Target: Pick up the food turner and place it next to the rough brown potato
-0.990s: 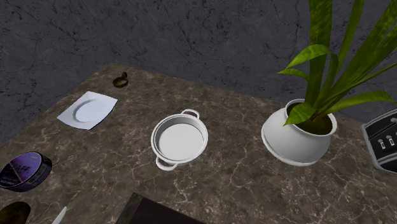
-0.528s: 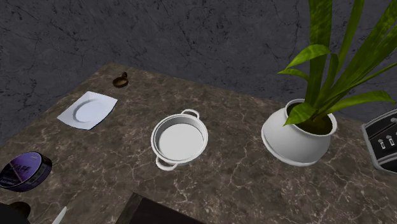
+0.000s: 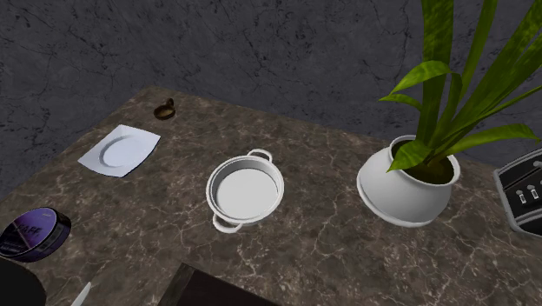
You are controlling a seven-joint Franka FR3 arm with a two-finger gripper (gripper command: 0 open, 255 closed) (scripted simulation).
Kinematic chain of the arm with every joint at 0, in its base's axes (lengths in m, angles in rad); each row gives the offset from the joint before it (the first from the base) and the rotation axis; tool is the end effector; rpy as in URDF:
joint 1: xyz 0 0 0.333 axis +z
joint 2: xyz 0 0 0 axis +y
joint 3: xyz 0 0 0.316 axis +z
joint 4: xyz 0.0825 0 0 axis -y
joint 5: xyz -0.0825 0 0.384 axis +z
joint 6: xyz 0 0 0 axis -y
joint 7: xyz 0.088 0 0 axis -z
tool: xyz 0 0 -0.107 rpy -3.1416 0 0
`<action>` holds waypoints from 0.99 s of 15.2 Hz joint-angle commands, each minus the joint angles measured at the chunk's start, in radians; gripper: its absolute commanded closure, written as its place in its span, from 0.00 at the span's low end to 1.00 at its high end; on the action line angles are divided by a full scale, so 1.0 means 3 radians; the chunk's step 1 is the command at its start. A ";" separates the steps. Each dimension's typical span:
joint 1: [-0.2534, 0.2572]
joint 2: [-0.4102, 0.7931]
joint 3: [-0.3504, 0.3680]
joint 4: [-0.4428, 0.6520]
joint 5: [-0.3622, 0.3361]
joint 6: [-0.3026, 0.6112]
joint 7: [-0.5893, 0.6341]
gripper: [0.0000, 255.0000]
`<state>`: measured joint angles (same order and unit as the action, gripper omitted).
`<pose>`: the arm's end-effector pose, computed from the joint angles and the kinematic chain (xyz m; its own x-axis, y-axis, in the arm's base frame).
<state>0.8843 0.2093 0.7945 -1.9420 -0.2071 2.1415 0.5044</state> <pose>-0.0373 0.5955 0.4109 0.2990 0.9520 0.0658 0.9541 -0.2996 -0.0003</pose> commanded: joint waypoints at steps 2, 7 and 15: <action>0.0024 0.0066 -0.0021 -0.0081 -0.0070 0.0125 0.0056 1.00; 0.0070 0.0194 -0.0073 -0.0177 -0.0203 0.0309 0.0147 1.00; 0.0106 0.0285 -0.0115 -0.0230 -0.0297 0.0424 0.0211 1.00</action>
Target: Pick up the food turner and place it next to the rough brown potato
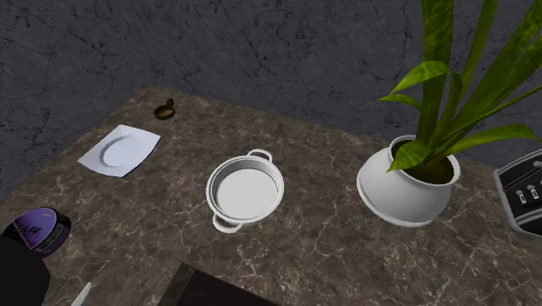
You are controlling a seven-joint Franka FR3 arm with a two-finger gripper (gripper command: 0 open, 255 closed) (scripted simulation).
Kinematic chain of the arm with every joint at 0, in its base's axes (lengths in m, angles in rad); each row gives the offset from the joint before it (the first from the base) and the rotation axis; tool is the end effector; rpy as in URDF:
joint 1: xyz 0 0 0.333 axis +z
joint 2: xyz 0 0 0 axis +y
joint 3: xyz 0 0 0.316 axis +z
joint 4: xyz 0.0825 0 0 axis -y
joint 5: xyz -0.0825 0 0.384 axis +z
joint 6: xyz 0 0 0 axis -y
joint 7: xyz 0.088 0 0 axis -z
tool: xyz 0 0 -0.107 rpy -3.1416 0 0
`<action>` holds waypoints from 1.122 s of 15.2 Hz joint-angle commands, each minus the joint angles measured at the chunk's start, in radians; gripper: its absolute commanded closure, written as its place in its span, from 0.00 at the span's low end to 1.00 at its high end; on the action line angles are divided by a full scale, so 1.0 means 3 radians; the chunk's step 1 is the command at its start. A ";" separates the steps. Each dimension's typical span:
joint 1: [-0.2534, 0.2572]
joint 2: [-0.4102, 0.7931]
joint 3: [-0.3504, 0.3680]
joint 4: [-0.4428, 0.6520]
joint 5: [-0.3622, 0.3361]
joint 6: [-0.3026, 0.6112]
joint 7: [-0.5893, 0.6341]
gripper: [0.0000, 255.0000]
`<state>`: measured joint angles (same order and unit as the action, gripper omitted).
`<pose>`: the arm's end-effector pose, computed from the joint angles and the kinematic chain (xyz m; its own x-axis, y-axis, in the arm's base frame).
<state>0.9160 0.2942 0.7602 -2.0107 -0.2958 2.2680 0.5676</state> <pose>-0.0385 0.5948 0.3508 0.2989 0.9520 0.0662 0.9541 -0.2995 -0.0005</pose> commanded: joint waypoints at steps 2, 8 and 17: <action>0.0000 0.0001 -0.0001 -0.0001 -0.0002 0.0002 0.0001 1.00; 0.0000 0.0001 -0.0001 -0.0001 -0.0001 0.0001 0.0000 0.00; -0.0107 -0.0284 0.0117 0.0133 0.0282 -0.0327 -0.0185 0.00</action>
<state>0.8848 0.2106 0.7950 -1.9711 -0.2129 2.1715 0.5134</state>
